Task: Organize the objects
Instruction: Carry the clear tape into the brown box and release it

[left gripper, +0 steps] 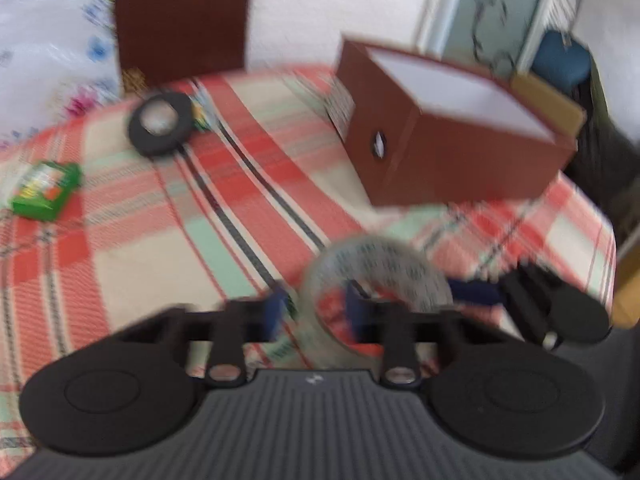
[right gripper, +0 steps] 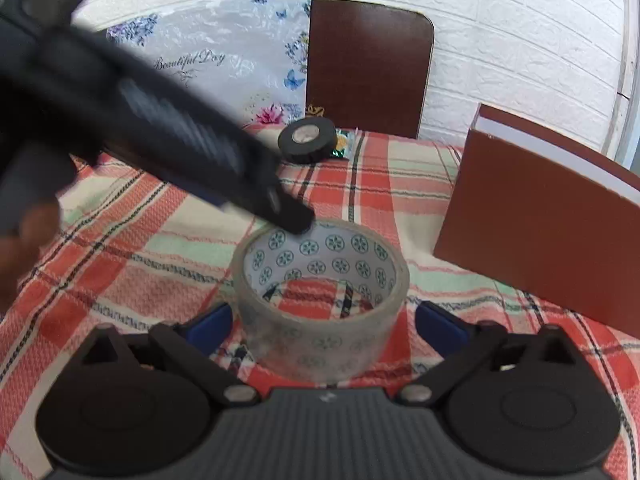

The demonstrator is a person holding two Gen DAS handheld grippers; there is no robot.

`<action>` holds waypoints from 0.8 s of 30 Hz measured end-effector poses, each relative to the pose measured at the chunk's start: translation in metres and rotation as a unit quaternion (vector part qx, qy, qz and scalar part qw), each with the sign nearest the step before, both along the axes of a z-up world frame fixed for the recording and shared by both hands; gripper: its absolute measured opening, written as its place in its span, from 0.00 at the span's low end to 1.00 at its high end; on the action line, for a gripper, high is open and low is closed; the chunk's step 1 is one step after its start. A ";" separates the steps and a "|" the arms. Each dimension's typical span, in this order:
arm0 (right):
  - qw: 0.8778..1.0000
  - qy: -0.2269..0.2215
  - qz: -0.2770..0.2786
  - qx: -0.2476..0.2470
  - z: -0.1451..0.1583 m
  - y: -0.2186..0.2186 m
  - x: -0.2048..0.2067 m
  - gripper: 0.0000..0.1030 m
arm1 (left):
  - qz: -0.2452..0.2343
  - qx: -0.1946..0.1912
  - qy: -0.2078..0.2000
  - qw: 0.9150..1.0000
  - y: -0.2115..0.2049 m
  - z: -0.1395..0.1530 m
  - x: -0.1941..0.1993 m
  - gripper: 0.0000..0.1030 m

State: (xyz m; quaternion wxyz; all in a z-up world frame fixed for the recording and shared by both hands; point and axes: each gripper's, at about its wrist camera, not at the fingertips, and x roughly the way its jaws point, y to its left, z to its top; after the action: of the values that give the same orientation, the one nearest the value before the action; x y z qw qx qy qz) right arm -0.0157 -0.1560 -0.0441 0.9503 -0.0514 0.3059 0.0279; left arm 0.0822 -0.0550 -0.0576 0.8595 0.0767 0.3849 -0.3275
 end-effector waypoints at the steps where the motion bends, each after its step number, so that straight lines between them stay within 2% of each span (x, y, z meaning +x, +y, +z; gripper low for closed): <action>1: 1.000 0.001 0.003 0.000 0.001 0.000 0.001 0.87 | 0.001 0.005 -0.010 1.000 -0.002 0.000 -0.003 0.20; 2: 1.000 0.002 0.004 -0.002 0.003 -0.001 0.001 0.87 | 0.000 0.004 -0.020 1.000 -0.003 0.007 -0.006 0.20; 4: 1.000 -0.021 0.005 -0.014 0.013 0.001 -0.005 0.87 | 0.002 -0.022 -0.051 0.998 0.001 0.035 -0.011 0.20; 7: 0.994 -0.107 -0.002 -0.036 0.048 -0.005 -0.015 0.87 | 0.001 -0.075 -0.097 0.992 -0.007 0.081 -0.005 0.20; 9: 0.986 -0.158 -0.017 -0.057 0.071 -0.016 -0.012 0.87 | -0.007 -0.087 -0.114 0.990 -0.031 0.103 0.009 0.20; 12: 0.974 -0.199 -0.052 -0.093 0.090 -0.043 0.006 0.87 | -0.022 -0.086 -0.130 0.987 -0.084 0.117 0.030 0.20; 14: 0.974 -0.189 -0.082 -0.099 0.094 -0.069 0.025 0.87 | -0.032 -0.076 -0.134 0.987 -0.118 0.115 0.043 0.21; 17: 0.977 -0.160 -0.115 -0.079 0.090 -0.108 0.054 0.89 | -0.040 -0.056 -0.129 0.989 -0.158 0.099 0.064 0.35; 18: 0.979 -0.151 -0.118 -0.075 0.085 -0.118 0.065 0.93 | -0.032 -0.044 -0.118 0.992 -0.166 0.091 0.068 0.36; 20: 0.982 -0.132 -0.109 -0.076 0.075 -0.127 0.082 0.98 | -0.014 -0.028 -0.097 0.995 -0.165 0.082 0.074 0.35; 21: 0.981 -0.131 -0.117 -0.084 0.070 -0.128 0.084 0.97 | -0.013 -0.037 -0.092 0.995 -0.157 0.081 0.073 0.35; 24: 0.977 -0.160 -0.128 -0.067 0.069 -0.127 0.064 0.96 | -0.010 -0.064 -0.113 0.992 -0.130 0.090 0.058 0.35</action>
State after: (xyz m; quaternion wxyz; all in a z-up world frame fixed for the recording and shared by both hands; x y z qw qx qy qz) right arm 0.0487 -0.2835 0.0248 0.9769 -0.0794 0.1554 -0.1233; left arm 0.1397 -0.1849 0.0327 0.8971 0.0619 0.2631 -0.3495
